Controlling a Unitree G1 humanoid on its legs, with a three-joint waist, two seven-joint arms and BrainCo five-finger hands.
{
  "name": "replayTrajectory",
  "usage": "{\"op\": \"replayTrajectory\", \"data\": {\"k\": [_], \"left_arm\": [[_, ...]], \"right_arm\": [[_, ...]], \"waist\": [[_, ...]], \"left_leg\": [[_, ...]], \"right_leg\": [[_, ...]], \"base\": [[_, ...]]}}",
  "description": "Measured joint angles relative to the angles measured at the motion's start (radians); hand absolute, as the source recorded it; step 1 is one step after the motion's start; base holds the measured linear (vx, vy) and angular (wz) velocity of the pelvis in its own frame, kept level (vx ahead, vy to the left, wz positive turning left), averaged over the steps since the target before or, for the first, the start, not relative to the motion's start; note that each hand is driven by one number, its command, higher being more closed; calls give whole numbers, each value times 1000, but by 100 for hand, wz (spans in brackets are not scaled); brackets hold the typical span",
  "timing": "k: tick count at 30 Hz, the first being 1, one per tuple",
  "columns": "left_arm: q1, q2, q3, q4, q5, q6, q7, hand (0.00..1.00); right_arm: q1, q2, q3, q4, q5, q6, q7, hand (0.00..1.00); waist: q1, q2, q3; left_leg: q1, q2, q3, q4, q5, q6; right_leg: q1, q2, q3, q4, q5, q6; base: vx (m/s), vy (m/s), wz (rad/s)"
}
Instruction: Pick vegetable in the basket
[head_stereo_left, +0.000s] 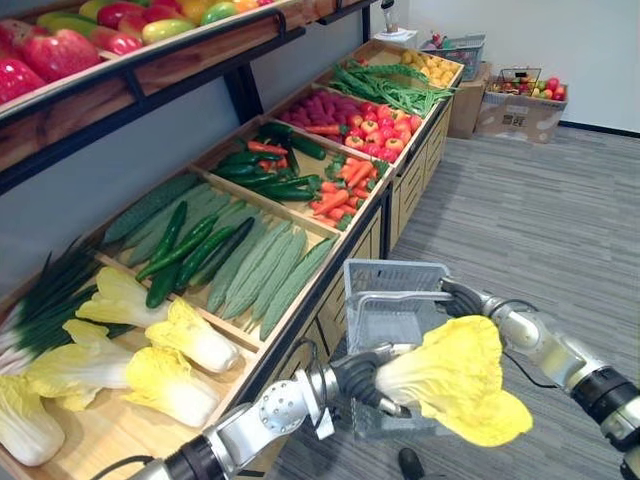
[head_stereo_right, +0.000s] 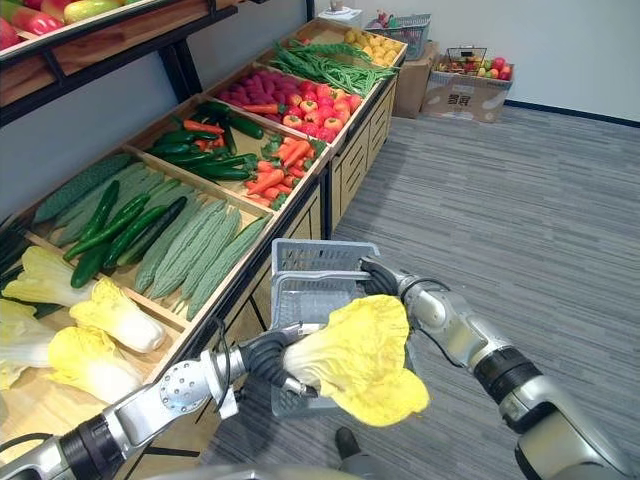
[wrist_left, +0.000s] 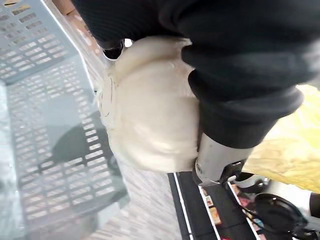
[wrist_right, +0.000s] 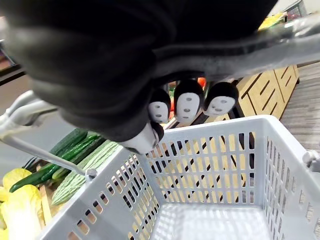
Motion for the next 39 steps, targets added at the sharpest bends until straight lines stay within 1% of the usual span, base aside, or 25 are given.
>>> {"op": "replayTrajectory", "data": {"k": [2, 6, 10, 14, 15, 20, 22, 26, 27, 29, 31, 32, 37, 39], "left_arm": [[-11, -1, 0, 30, 29, 0, 2, 100], [-40, -15, 2, 98, 91, 1, 16, 100], [-59, -52, 10, 169, 156, 7, 36, 100], [-64, -82, 41, 209, 200, 10, 43, 100], [-66, -97, 51, 229, 227, 11, 49, 100], [-76, -151, 84, 295, 280, 30, 74, 100], [-85, -183, 112, 334, 312, 32, 85, 100], [-112, -215, 130, 383, 364, 44, 113, 100], [-117, -223, 139, 390, 385, 48, 114, 0], [-126, -231, 154, 403, 425, 52, 117, 0], [-137, -243, 164, 425, 437, 55, 125, 0], [-146, -255, 165, 438, 458, 72, 133, 0], [-154, -272, 189, 465, 471, 93, 141, 0], [-155, -272, 193, 465, 471, 95, 141, 0]], "right_arm": [[-2, 2, 0, -4, 1, -1, 1, 100], [-17, 9, 0, -5, 22, -1, 13, 100], [-19, 9, 0, -35, 40, -1, 32, 100], [-19, 11, 0, -60, 42, -1, 40, 100], [-19, 11, 0, -67, 42, -1, 41, 100], [-19, 12, 0, -80, 43, 0, 45, 100], [-19, 12, -1, -81, 57, 0, 58, 100], [-19, 12, -1, -87, 67, 0, 80, 100], [-19, 12, -1, -91, 69, 0, 84, 100], [-19, 11, -1, -113, 70, 1, 89, 100], [-20, 11, -1, -125, 70, 1, 100, 100], [-20, 11, -1, -127, 79, 1, 112, 100], [-23, 10, 0, -148, 83, 3, 132, 100], [-23, 8, 0, -153, 94, 4, 132, 100]], "waist": [[-1, -11, 5], [-4, -14, 7], [-6, -15, 8], [-7, -21, 12], [-6, -21, 12], [-7, -30, 18], [-7, -37, 22], [-7, -39, 24], [-8, -39, 24], [-10, -39, 24], [-13, -39, 24], [-12, -39, 24], [-27, -40, 26], [-29, -40, 26]], "left_leg": [[0, 0, 0, 0, 0, 0], [0, -1, 2, -1, 0, 0], [-1, -1, 4, -1, -1, -1], [0, -2, 5, -1, -1, -1], [0, -3, 5, -1, -1, -1], [-1, -3, 5, -2, -1, -1], [-1, -3, 5, -2, -1, -1], [-3, -4, 5, -3, -1, -1], [-4, -4, 5, -3, -1, -1], [-11, -4, 4, -2, -1, -1], [-18, -4, 3, -2, 0, 0], [-18, -4, 2, -2, 0, 0], [-18, -4, -3, -2, 0, 0], [-17, -4, -3, -1, 0, 0]], "right_leg": [[-1, 0, 1, 1, 0, 0], [-2, 0, 3, 1, -1, 1], [-4, 0, 5, 1, -1, 1], [-5, 0, 6, 1, -1, 1], [-5, 0, 6, 1, -1, 1], [-6, 0, 6, 1, -2, 1], [-7, 0, 7, 1, -1, 1], [-10, 0, 7, 1, -1, 1], [-11, 1, 7, 1, -1, 1], [-19, 1, 9, 2, -1, 1], [-26, 1, 8, 4, -1, 1], [-26, 1, 8, 4, -1, 1], [-26, 1, 5, 10, -2, 2], [-26, 1, 5, 11, -2, 2]], "base": [[0, 0, 0], [-5, -8, 0], [-23, -35, -2], [-36, -41, -1], [-31, -35, 0], [-6, -7, 0], [0, 0, 0], [0, 0, 0], [0, 0, 0], [0, 0, 0], [-9, -16, 1], [-27, -47, 2], [-20, -31, 1], [-38, -41, 1]]}}
